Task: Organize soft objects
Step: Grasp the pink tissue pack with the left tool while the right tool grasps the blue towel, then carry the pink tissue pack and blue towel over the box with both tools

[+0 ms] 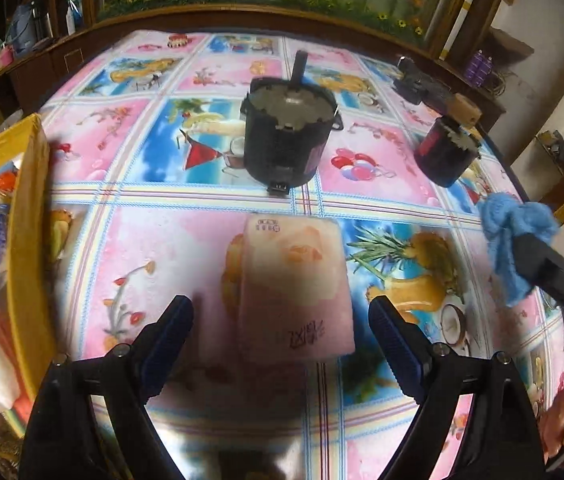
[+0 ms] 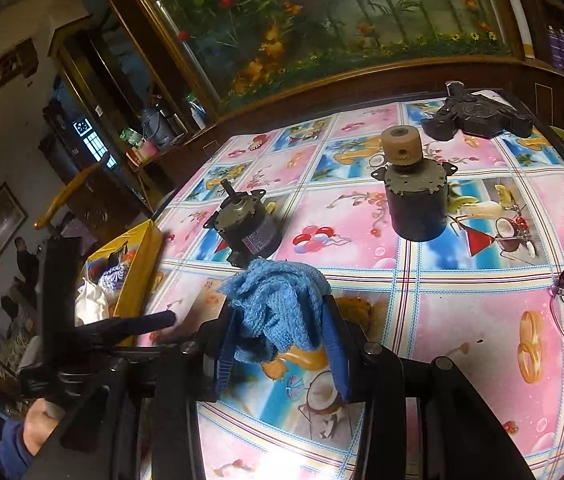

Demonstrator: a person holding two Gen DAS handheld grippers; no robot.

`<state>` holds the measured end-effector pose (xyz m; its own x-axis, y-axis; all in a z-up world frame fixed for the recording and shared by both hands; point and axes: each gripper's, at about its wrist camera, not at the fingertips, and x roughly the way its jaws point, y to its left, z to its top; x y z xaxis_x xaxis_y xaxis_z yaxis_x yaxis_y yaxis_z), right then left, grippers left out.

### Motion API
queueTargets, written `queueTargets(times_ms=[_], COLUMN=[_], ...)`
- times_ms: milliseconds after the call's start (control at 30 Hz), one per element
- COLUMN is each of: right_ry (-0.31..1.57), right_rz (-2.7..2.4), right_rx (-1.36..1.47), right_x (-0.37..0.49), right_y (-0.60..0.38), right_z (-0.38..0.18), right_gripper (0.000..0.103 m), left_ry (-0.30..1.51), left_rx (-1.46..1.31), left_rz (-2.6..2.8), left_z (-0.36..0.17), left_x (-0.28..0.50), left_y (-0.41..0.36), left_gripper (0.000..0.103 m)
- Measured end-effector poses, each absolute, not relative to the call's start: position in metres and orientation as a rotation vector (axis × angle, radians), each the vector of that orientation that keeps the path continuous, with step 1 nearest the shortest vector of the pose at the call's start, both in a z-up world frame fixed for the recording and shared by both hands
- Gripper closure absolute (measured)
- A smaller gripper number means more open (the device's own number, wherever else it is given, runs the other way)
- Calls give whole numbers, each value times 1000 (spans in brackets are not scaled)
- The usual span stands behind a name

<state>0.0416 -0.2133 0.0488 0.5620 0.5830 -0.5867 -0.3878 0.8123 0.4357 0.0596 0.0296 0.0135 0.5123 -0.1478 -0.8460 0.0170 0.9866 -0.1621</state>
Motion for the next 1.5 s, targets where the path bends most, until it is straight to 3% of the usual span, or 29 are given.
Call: queueTargets(times_ms=[133,200,233,933,1500], right_ry=[791,788,788,695,709], right_rz=[590,591,593,693,764], right_rx=[271,270,269,173,169], right_x=[40,39,39,14,-10], right_y=[-211,-210,-210,-173,-134], right_z=[48,48,48,55,54], right_gripper=[60,60,60,60,60], left_ry=[985,956,948,681,624], left_rx=[-86,-67,-57,-44,-81], left_rz=[-76,-61,-54,9,90], left_z=[9,10,11,71,82], left_x=[60,57,54,-34,-65], left_y=[24,22,22,57,105], left_gripper=[18,46,50,50,50])
